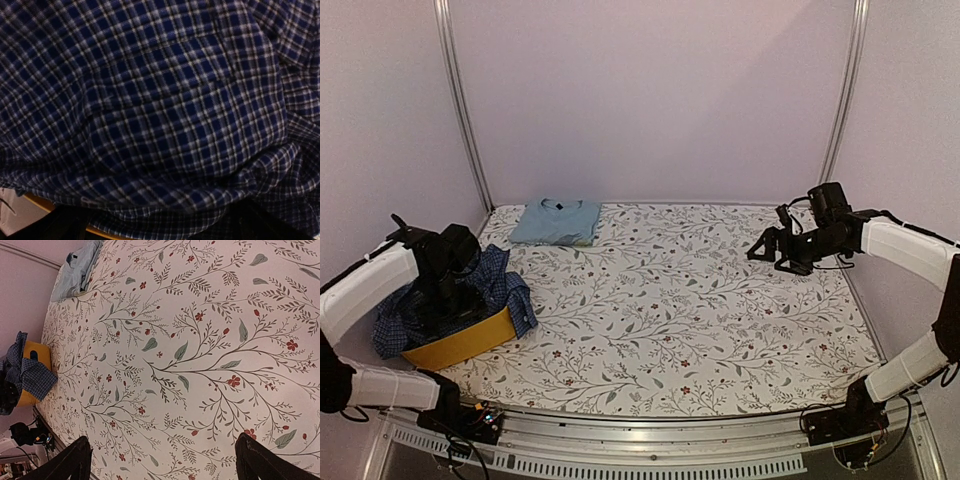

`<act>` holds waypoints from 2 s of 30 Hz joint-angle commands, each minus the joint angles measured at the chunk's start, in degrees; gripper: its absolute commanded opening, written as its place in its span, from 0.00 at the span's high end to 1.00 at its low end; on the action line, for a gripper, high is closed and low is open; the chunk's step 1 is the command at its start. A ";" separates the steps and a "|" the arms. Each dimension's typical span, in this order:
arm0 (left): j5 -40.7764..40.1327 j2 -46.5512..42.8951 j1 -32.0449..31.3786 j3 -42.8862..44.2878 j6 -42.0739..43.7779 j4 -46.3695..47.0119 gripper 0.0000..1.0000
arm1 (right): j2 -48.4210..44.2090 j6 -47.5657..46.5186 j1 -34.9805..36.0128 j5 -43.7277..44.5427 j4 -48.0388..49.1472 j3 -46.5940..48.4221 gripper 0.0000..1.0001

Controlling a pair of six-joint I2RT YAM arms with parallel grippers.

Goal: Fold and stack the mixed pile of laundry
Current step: Pick up the crumpled shirt from the bin, then place the crumpled shirt at the center of the board.

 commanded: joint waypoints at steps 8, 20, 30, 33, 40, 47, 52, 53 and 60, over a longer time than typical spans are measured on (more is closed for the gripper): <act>-2.14 6.99 9.55 11.55 11.93 13.30 0.96 | -2.56 0.54 -0.09 -0.55 0.57 -0.40 0.01; 1.61 12.23 9.71 52.01 23.81 18.46 1.00 | -3.59 0.35 -0.07 -0.20 0.07 0.52 0.01; 33.07 29.98 -10.11 74.67 29.79 51.72 1.00 | -1.99 0.64 -0.08 -1.99 0.87 2.18 0.01; 42.27 43.46 -19.30 92.18 31.79 52.05 1.00 | -2.23 1.33 -0.18 -1.88 1.12 2.51 0.01; 55.80 50.68 -32.38 89.94 31.35 59.71 1.00 | -5.25 2.44 -0.54 0.39 0.43 1.54 0.01; 52.45 30.21 -21.76 47.62 20.10 82.60 1.00 | -8.26 2.89 -1.60 2.38 0.24 -0.55 0.01; 46.81 26.95 -13.49 34.99 23.02 69.76 0.57 | -8.16 2.81 -1.75 1.74 0.45 -0.33 0.01; 45.74 27.60 -12.82 34.56 24.95 64.80 0.37 | -7.94 2.65 -1.73 1.53 0.50 -0.30 0.01; 36.56 20.53 -11.84 21.57 27.97 59.64 0.00 | -7.12 0.62 -1.64 -4.15 0.95 -0.48 0.01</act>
